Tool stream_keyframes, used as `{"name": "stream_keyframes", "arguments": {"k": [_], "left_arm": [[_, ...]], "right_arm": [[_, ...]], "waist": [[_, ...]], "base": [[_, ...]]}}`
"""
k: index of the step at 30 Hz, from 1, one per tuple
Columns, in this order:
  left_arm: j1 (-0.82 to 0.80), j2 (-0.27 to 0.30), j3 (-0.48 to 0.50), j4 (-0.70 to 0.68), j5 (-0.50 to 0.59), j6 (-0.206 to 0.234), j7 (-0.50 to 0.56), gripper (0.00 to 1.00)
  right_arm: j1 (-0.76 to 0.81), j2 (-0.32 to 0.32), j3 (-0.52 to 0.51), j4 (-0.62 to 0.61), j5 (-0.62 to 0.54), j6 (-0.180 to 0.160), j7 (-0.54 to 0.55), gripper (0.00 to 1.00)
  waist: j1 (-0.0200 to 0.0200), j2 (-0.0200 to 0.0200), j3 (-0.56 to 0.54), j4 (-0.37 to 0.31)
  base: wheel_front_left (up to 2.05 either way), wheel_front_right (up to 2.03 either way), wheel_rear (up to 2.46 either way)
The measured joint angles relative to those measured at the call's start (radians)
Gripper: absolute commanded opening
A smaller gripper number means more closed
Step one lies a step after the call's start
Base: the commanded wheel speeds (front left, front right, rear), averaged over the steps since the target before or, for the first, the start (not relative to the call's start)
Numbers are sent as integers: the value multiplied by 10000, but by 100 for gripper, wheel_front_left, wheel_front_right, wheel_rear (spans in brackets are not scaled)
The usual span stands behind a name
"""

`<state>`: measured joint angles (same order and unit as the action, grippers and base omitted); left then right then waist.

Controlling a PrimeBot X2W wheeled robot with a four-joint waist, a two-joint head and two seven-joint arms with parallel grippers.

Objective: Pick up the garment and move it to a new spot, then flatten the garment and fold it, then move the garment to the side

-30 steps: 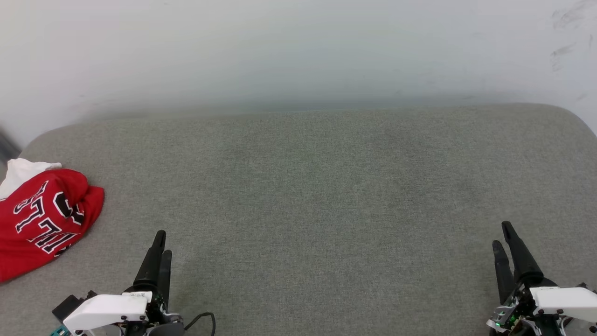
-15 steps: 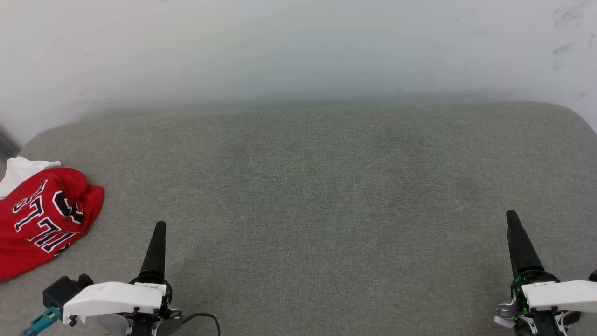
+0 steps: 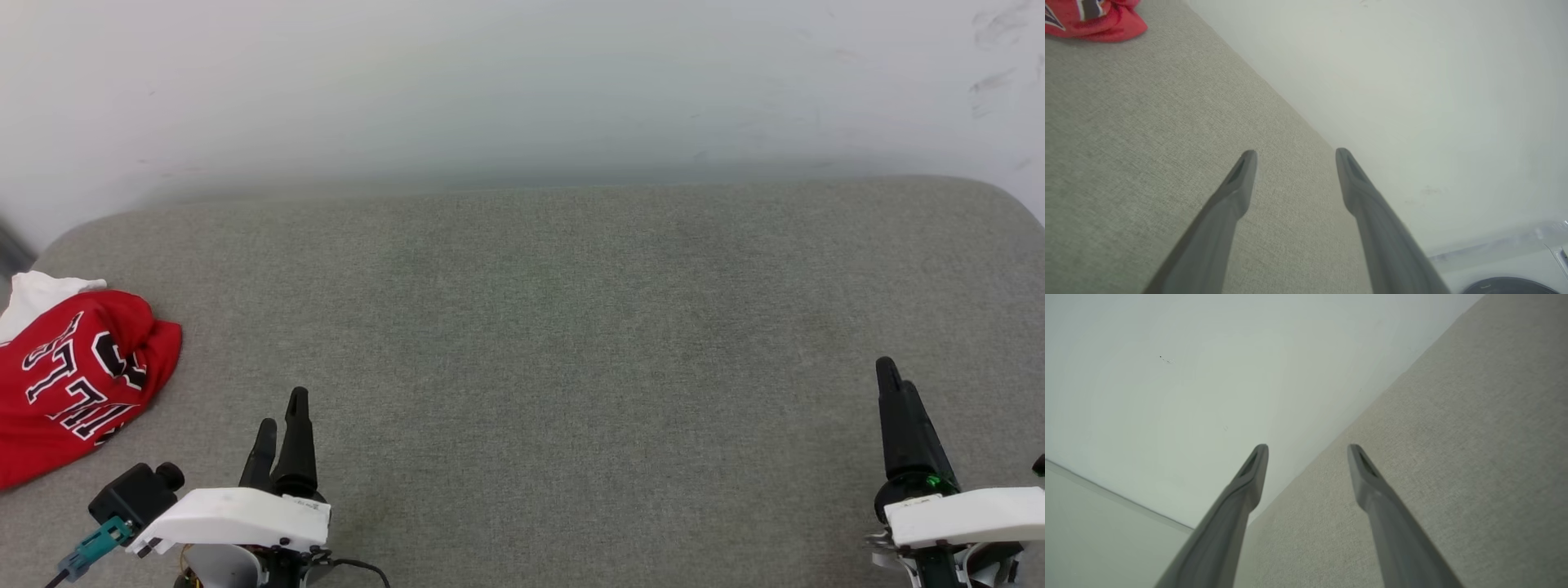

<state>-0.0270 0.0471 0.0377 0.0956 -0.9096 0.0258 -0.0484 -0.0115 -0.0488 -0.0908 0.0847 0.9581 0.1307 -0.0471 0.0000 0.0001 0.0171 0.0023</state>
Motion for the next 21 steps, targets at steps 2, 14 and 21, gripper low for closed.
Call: {"name": "stream_keyframes", "arguments": {"k": [2,14,21], "left_arm": [[3,4,-58,-58,322,71,-61,100],[72,268,-683,-244,2190,683,-445,100],[158,420,-1026,-435,2978,940,-662,100]], "right_arm": [[18,0,61,-94,-380,0,-73,100],[316,0,351,-447,-2368,0,-456,100],[389,0,445,-554,-3369,0,-677,100]], "waist": [[0,0,8,5],[0,0,46,7],[0,0,32,34]], "base": [[0,0,0],[0,0,0],[0,0,0]]}}
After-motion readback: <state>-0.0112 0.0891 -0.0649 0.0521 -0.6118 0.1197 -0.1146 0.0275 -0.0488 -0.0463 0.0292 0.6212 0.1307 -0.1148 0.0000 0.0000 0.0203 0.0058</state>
